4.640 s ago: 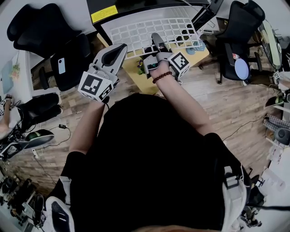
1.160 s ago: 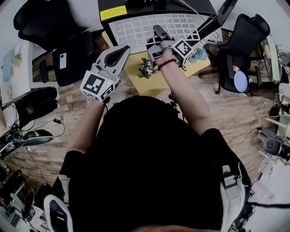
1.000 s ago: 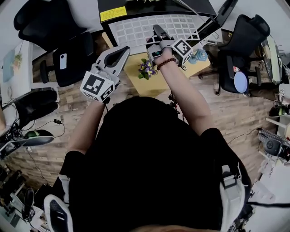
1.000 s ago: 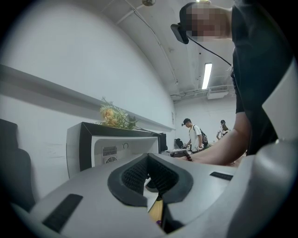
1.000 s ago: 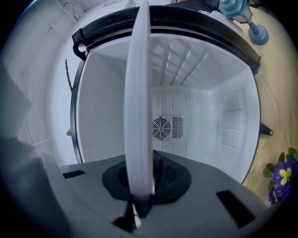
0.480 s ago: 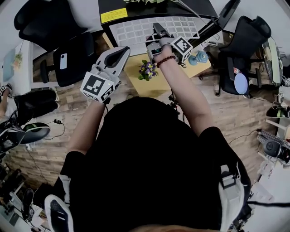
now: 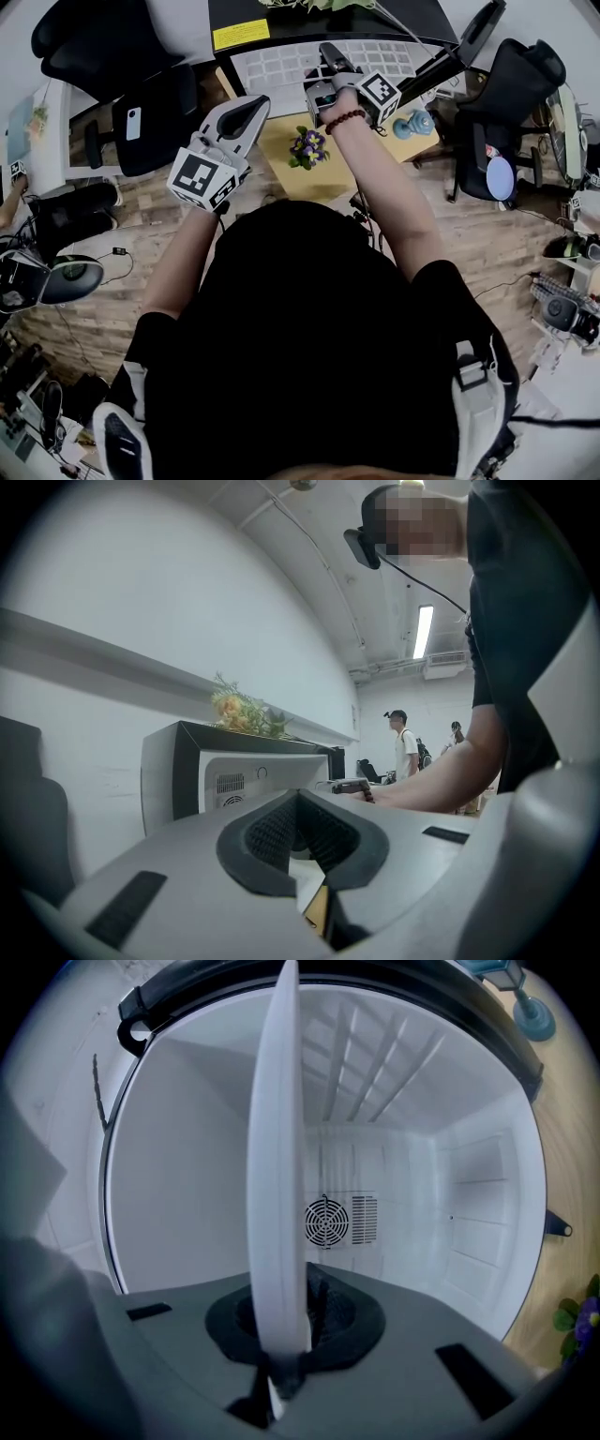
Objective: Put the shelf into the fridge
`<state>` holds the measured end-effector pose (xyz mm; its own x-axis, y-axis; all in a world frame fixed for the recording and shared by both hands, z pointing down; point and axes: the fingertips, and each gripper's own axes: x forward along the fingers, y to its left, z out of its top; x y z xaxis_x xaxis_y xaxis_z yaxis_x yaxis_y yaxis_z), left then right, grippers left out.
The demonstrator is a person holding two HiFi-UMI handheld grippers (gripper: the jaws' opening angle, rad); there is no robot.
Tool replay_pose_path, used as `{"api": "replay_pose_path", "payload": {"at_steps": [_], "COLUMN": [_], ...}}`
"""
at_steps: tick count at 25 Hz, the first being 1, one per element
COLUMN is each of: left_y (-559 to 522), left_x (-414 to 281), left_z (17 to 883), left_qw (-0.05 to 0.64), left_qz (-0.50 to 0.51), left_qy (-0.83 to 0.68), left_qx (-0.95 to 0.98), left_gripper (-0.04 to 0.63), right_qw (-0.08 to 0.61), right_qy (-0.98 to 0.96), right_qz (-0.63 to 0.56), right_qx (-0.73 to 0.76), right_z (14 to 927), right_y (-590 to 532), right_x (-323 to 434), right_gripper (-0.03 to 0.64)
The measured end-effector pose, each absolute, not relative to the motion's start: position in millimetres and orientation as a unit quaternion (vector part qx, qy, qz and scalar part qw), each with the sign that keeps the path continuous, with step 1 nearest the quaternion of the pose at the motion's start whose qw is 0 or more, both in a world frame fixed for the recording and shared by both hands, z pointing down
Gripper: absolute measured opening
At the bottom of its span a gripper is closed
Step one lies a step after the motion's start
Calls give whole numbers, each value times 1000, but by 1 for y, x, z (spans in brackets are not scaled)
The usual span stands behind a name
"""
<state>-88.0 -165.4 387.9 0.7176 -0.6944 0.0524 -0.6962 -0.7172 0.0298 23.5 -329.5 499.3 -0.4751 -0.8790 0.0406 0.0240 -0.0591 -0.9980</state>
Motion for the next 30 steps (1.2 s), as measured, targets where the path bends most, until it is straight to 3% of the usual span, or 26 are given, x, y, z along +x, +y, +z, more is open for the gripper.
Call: {"api": "replay_pose_path", "payload": {"at_steps": [30], "left_y": [-169], "left_x": [-101], "left_z": [385], "left_qw": [26], "left_qz": [19], "left_qy": [-395], "left_qx": [918], "left_gripper": [18], "right_qw": [354], "right_qy": [584], "right_qz": [-632], "right_qx": [-368], "right_z": [500], "right_y": [-367], "right_x": [13], "right_gripper": [40]}}
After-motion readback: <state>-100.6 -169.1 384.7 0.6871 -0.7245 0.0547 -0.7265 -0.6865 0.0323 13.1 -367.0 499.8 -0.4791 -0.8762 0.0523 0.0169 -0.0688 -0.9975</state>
